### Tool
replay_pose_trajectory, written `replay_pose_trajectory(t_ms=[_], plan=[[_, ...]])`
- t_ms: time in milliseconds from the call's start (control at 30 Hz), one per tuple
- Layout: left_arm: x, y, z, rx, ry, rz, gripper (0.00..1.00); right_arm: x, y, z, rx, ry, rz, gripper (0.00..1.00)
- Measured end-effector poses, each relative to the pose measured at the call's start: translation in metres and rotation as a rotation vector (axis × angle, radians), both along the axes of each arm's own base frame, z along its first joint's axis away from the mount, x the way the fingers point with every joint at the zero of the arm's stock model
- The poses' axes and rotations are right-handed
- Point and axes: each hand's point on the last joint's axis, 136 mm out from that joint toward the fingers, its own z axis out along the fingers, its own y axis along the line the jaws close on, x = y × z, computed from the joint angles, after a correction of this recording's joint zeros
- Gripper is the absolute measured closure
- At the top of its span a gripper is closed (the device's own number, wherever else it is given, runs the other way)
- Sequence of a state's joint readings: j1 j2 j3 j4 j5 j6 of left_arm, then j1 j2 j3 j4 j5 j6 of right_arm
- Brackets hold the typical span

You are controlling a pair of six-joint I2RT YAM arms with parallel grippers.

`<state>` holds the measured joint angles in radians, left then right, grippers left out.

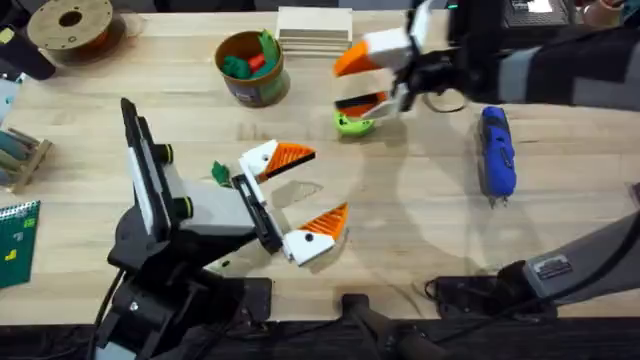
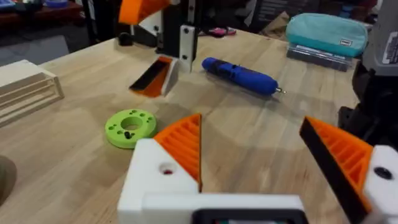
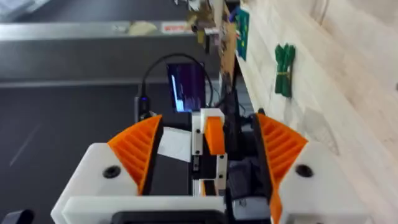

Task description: Pick up the gripper from the table and insert it into the empty holder that is missing its gripper. Then pick up a screw, insert it into the mounting hole, and use the screwdriver to tighten it. Finally, clean up the table by picking up the vegetable and placing it into the bucket.

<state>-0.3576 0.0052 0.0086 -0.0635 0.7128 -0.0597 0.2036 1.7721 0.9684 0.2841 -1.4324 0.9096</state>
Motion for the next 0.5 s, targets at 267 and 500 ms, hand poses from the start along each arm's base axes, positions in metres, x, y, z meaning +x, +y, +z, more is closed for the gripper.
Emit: replay_pose_trajectory(t_ms=[267, 500], plan=[[0.0, 0.0, 0.0, 0.0, 0.0, -0.001, 0.014, 0.023, -0.034, 0.004, 0.015, -0.072, -0.09, 0.178], [0.0, 0.0, 0.0, 0.0, 0.0, -0.001, 0.014, 0.054, -0.029, -0.019, -0.13, -0.218, -0.253, 0.175]])
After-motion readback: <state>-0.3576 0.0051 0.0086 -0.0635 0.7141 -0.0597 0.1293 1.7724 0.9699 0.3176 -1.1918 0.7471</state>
